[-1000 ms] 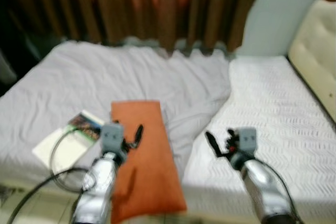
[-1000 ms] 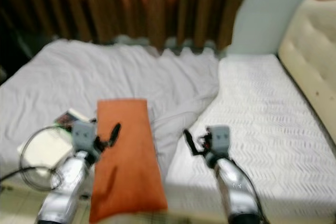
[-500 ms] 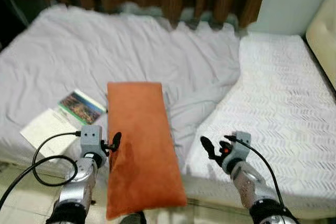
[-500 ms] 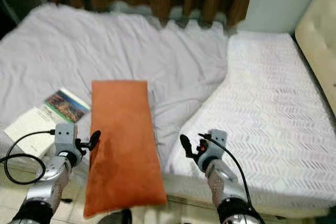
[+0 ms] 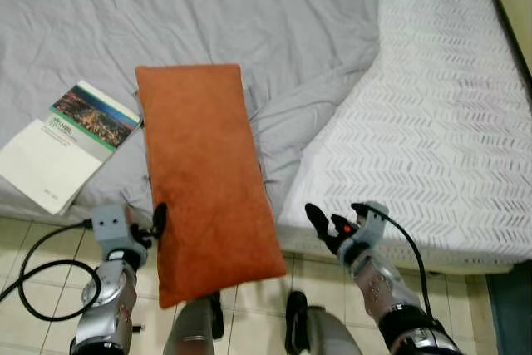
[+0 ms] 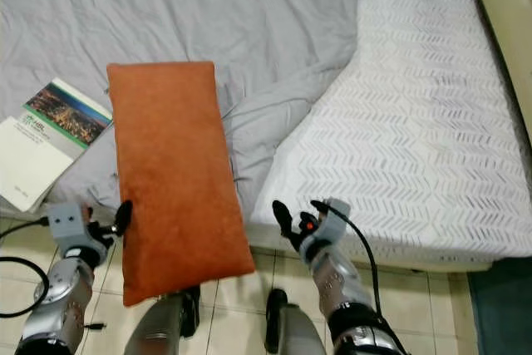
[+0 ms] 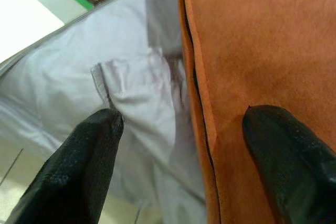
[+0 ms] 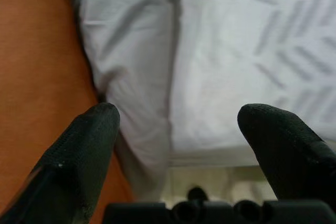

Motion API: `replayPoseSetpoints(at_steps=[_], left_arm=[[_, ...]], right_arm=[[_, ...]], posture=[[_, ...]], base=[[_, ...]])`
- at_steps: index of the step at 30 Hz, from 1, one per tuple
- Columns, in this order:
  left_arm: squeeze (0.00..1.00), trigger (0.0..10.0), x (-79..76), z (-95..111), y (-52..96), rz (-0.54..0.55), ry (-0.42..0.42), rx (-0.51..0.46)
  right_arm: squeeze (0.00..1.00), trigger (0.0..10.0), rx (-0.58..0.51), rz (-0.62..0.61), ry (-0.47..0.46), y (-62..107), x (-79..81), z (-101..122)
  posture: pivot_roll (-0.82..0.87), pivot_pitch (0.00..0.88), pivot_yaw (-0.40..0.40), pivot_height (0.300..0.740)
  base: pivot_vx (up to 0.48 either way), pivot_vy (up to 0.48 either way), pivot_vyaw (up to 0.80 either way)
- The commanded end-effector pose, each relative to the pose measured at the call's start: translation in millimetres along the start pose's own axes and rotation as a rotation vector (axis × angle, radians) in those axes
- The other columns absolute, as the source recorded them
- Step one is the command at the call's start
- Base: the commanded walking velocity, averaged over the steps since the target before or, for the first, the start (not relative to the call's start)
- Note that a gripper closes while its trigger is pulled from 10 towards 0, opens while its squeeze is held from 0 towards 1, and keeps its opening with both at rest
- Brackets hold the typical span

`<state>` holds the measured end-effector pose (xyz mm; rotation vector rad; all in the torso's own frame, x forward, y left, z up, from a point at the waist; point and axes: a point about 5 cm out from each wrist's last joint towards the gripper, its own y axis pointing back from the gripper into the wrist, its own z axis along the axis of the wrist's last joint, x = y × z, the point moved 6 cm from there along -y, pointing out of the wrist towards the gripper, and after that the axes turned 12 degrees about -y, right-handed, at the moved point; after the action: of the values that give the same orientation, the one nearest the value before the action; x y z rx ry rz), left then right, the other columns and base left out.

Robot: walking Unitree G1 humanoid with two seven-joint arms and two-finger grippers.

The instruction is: Clean up the room

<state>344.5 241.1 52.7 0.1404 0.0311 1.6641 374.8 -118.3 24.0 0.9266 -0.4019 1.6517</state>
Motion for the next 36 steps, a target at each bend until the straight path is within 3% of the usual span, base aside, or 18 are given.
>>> replayPoseSetpoints(at_steps=[1, 5, 6, 9, 17, 18, 19, 21, 22, 23, 24, 25, 26, 33, 36], left_arm=[[0.00, 10.0, -6.0, -2.0, 3.6, -0.014, 0.029, 0.003], [0.00, 10.0, -20.9, -9.5, -2.8, -0.051, 0.111, 0.033], [0.00, 10.0, -23.3, -15.1, -5.0, -0.045, 0.181, 0.064], [0.00, 10.0, -31.3, -24.2, -3.6, -0.070, 0.268, 0.112], [0.00, 10.0, -46.8, -55.8, 2.1, -0.082, 0.448, 0.250], [0.00, 9.4, -54.6, -60.6, 1.8, -0.110, 0.476, 0.279], [0.00, 6.9, -56.0, -63.0, 1.6, -0.115, 0.478, 0.294], [0.00, 6.9, -56.6, -64.4, 1.5, -0.118, 0.479, 0.303], [0.00, 4.6, -56.1, -66.6, 1.6, -0.116, 0.470, 0.316], [0.00, 1.6, -55.2, -70.9, 1.7, -0.115, 0.455, 0.342], [0.00, 1.6, -55.2, -70.9, 1.7, -0.115, 0.455, 0.342], [0.00, 2.7, -55.1, -72.8, 1.8, -0.116, 0.435, 0.355], [0.00, 0.0, -58.7, -73.0, 0.7, -0.141, 0.395, 0.366], [0.00, 0.0, -61.4, -68.0, -4.3, -0.161, 0.358, 0.353], [0.00, 0.0, -64.3, -64.5, -7.1, -0.176, 0.354, 0.345]], right_arm=[[0.00, 10.0, 0.024, -0.010, -0.032, 3.6, -5.7, -10.4], [0.00, 10.0, 0.041, 0.011, -0.086, -4.1, 7.5, -20.5], [0.00, 10.0, 0.049, 0.028, -0.136, -9.2, 17.5, -26.0], [0.00, 10.0, 0.088, 0.061, -0.169, -13.6, 31.5, -38.9], [0.00, 10.0, 0.178, 0.039, -0.243, -11.4, 33.8, -65.7], [0.00, 9.0, 0.226, 0.038, -0.297, -9.3, 36.0, -77.9], [0.00, 2.0, 0.249, 0.030, -0.320, -8.0, 36.4, -84.5], [0.00, 2.0, 0.262, 0.024, -0.333, -7.1, 36.6, -88.3], [0.00, 0.0, 0.275, 0.019, -0.354, -6.2, 37.0, -92.4], [0.00, 0.0, 0.292, 0.014, -0.381, -4.5, 38.3, -99.3], [0.00, 0.0, 0.292, 0.014, -0.381, -4.5, 38.3, -99.3], [0.00, 0.0, 0.301, 0.013, -0.389, -3.8, 39.1, -102.4], [0.00, 0.0, 0.311, 0.007, -0.386, -2.4, 39.7, -107.9], [0.00, 0.0, 0.330, 0.022, -0.372, -1.3, 46.2, -116.9], [0.00, 0.0, 0.334, 0.054, -0.290, -3.2, 54.8, -120.1]], posture=[[0.01, 0.523, -0.110, 0.740], [0.00, 0.534, -0.111, 0.740], [0.01, 0.540, -0.107, 0.740], [0.02, 0.545, -0.101, 0.740], [0.04, 0.548, -0.100, 0.740], [0.04, 0.548, -0.097, 0.740], [0.04, 0.548, -0.093, 0.740], [0.04, 0.548, -0.093, 0.740], [0.05, 0.547, -0.088, 0.740], [0.06, 0.548, -0.079, 0.740], [0.06, 0.548, -0.079, 0.740], [0.07, 0.549, -0.077, 0.740], [0.08, 0.545, -0.070, 0.740], [0.10, 0.534, -0.057, 0.740], [0.12, 0.531, -0.047, 0.740]], base=[[0.000, 0.000, 0.00], [0.000, 0.000, 0.00], [0.000, 0.000, 0.00], [0.000, 0.000, 0.00], [0.000, 0.000, 0.00], [0.000, 0.000, 0.00], [0.000, 0.000, 0.00], [0.000, 0.000, 0.00], [0.000, 0.000, 0.00], [0.000, 0.000, 0.00], [0.000, 0.000, 0.00], [0.000, 0.000, 0.00], [0.000, 0.000, 0.00], [0.000, 0.000, 0.00], [0.000, 0.000, 0.00]])
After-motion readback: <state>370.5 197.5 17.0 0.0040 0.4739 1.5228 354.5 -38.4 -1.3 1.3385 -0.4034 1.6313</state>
